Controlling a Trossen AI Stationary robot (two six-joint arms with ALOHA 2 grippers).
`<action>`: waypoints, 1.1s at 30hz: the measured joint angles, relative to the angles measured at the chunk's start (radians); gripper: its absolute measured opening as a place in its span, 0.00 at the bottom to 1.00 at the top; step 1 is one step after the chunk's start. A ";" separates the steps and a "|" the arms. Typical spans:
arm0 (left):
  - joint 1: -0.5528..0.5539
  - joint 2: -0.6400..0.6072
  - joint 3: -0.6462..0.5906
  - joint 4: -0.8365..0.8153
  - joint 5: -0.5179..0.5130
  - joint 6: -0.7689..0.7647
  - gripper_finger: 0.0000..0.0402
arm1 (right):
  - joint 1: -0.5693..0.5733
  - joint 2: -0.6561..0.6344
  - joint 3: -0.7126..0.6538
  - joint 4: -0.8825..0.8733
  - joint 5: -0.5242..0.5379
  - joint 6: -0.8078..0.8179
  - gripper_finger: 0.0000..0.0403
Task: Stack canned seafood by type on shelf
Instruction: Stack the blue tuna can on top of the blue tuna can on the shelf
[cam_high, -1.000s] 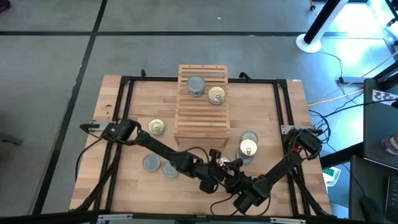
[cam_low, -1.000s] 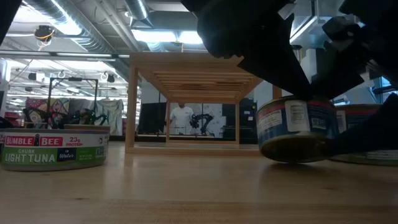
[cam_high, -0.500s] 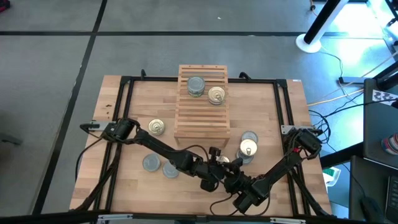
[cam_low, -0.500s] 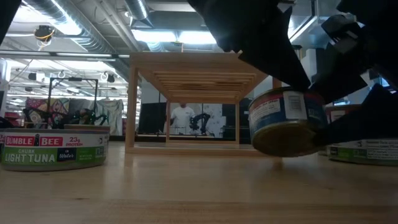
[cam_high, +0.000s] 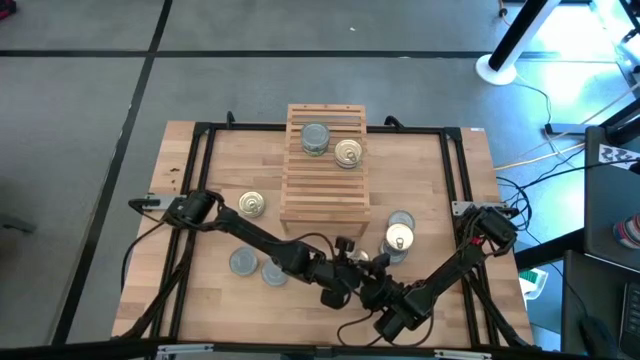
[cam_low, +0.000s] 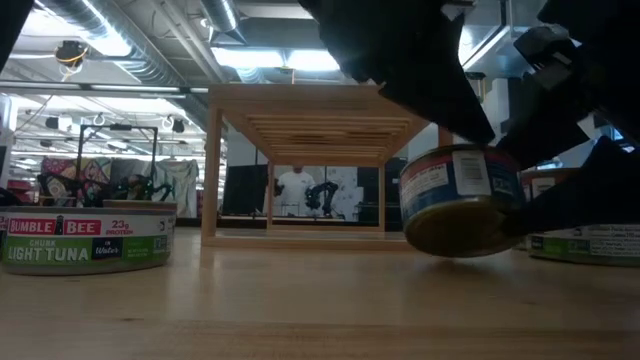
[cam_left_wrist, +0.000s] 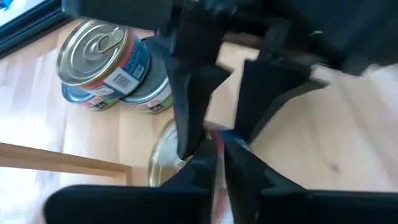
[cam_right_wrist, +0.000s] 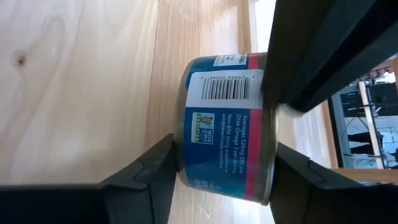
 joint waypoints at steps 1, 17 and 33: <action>-0.003 -0.006 0.000 0.003 0.004 -0.011 0.10 | 0.000 0.000 0.000 -0.005 -0.003 0.000 0.47; -0.062 -0.278 0.000 -0.144 -0.027 -0.019 0.31 | 0.000 -0.012 0.220 -0.247 -0.002 -0.098 0.49; -0.077 -0.489 0.000 -0.337 -0.057 -0.098 0.20 | -0.012 -0.014 0.554 -0.836 0.254 -0.198 0.48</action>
